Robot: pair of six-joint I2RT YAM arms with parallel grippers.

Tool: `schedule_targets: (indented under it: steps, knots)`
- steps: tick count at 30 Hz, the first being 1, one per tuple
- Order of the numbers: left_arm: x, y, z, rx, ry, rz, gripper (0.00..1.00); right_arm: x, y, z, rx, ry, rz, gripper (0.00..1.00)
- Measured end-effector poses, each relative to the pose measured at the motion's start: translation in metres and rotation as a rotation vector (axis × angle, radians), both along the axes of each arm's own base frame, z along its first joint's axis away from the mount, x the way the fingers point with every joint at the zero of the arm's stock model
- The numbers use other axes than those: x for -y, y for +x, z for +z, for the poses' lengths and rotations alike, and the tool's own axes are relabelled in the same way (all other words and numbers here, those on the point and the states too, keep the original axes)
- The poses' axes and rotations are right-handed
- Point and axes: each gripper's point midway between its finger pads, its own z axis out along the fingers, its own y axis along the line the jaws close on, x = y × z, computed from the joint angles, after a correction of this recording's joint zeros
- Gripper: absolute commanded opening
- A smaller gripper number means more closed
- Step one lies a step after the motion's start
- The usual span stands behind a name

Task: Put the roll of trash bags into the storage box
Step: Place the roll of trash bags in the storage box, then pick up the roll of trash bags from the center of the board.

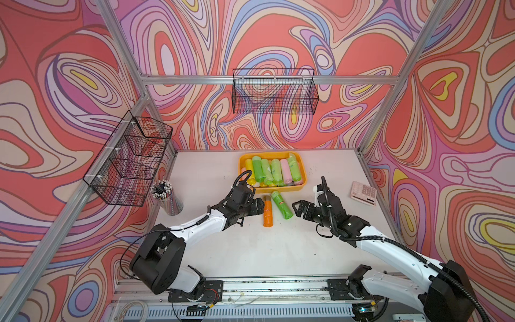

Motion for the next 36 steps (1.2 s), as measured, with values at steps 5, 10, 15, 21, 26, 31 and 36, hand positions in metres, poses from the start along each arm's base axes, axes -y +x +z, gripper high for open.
schedule_targets:
  steps: [5,10,15,21,26,31,36]
  knots:
    - [0.018,0.002,-0.023,-0.050,-0.045,-0.031,0.68,0.002,-0.003,0.005,0.001,0.016,-0.009,0.95]
    - [0.028,0.001,-0.047,-0.109,-0.048,-0.054,0.56,0.003,-0.005,0.010,0.010,0.038,-0.020,0.95]
    - [0.041,0.008,-0.050,-0.108,-0.056,-0.073,0.53,0.004,-0.006,0.007,0.000,0.035,-0.024,0.95]
    - [0.054,0.014,-0.058,-0.121,-0.052,-0.089,0.52,0.006,-0.006,0.006,0.000,0.029,-0.030,0.95]
    - [0.059,0.016,-0.062,-0.124,-0.049,-0.095,0.50,0.006,-0.006,0.006,-0.001,0.027,-0.033,0.96]
    - [0.059,0.016,-0.062,-0.126,-0.048,-0.094,0.39,0.006,-0.006,0.005,-0.002,0.026,-0.033,0.95]
    - [0.060,0.016,-0.063,-0.125,-0.045,-0.092,0.35,0.005,-0.005,0.002,-0.011,0.021,-0.031,0.95]
